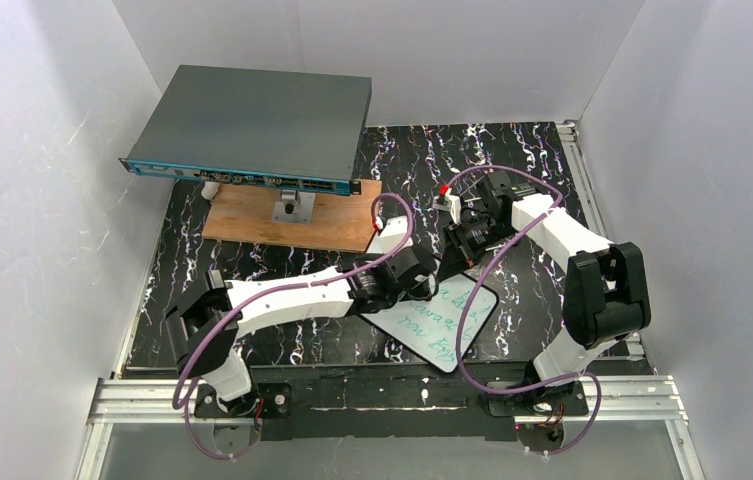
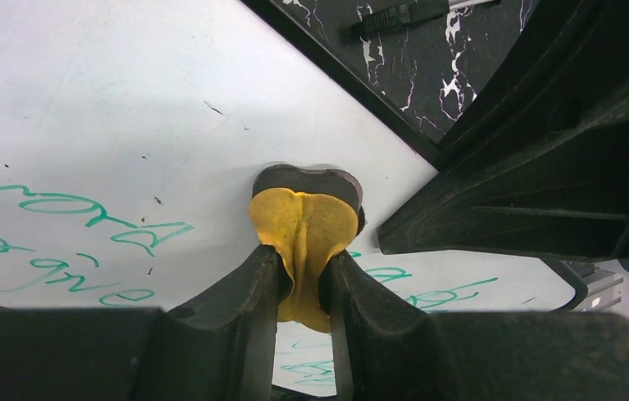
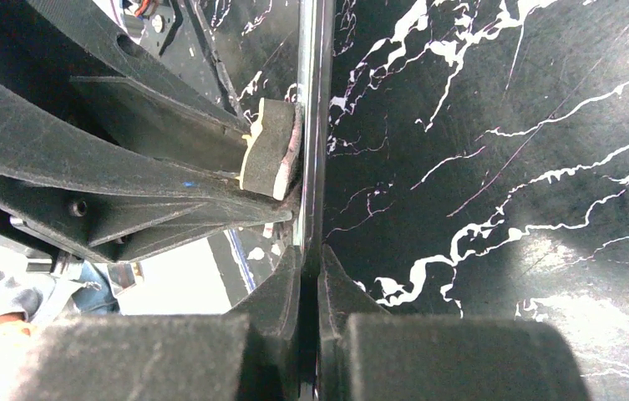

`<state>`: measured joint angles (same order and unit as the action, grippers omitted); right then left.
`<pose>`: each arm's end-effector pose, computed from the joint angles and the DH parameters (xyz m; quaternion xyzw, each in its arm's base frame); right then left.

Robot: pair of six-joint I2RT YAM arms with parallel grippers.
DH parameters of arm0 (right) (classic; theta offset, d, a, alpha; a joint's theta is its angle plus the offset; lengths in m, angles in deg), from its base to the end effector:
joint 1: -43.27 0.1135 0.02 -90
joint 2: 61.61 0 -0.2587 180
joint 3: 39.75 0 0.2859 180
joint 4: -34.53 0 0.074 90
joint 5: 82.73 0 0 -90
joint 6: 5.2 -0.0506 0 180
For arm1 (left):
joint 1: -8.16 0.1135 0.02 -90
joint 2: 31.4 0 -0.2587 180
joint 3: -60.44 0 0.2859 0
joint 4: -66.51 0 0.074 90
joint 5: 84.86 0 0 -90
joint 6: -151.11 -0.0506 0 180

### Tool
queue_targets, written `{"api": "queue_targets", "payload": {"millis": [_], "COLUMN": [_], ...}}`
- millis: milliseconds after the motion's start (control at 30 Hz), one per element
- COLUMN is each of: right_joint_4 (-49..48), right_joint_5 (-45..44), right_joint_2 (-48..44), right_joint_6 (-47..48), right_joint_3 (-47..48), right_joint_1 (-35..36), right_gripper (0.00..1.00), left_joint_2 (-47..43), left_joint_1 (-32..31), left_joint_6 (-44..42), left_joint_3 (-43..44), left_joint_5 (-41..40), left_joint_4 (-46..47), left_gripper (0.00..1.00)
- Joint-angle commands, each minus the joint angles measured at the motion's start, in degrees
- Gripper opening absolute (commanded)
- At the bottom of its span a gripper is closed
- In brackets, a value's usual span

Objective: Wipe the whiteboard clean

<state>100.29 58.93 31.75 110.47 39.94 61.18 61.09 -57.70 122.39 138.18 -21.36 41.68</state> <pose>0.3040 0.1400 0.2006 -0.3700 0.8173 0.4272 0.1121 0.1840 -0.3555 0.2232 -0.0624 0.8839 -0.2790 0.3702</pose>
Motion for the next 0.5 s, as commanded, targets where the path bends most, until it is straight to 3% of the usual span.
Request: {"api": "queue_targets", "payload": {"millis": [0,300,467], "right_joint_4": [-3.29,-3.51,-3.63], "right_joint_5": [6.38,6.11,6.00], "right_joint_2": [-2.07,-1.89,-1.78], "right_joint_6": [3.53,3.58,3.46], "right_joint_3": [0.12,0.11,0.08], "right_joint_1": [1.16,1.16,1.16], "right_gripper": [0.01,0.01,0.01], "left_joint_2": [-1.52,-2.74,-3.90], "left_joint_1": [4.05,5.75,5.61], "left_joint_6": [-2.05,-3.84,-6.40], "left_joint_3": [0.33,-0.05,0.25], "left_joint_5": [-0.49,1.88,-1.43], "left_joint_4": [-0.68,0.03,-1.61], "left_gripper": [0.00,0.00,0.00]}}
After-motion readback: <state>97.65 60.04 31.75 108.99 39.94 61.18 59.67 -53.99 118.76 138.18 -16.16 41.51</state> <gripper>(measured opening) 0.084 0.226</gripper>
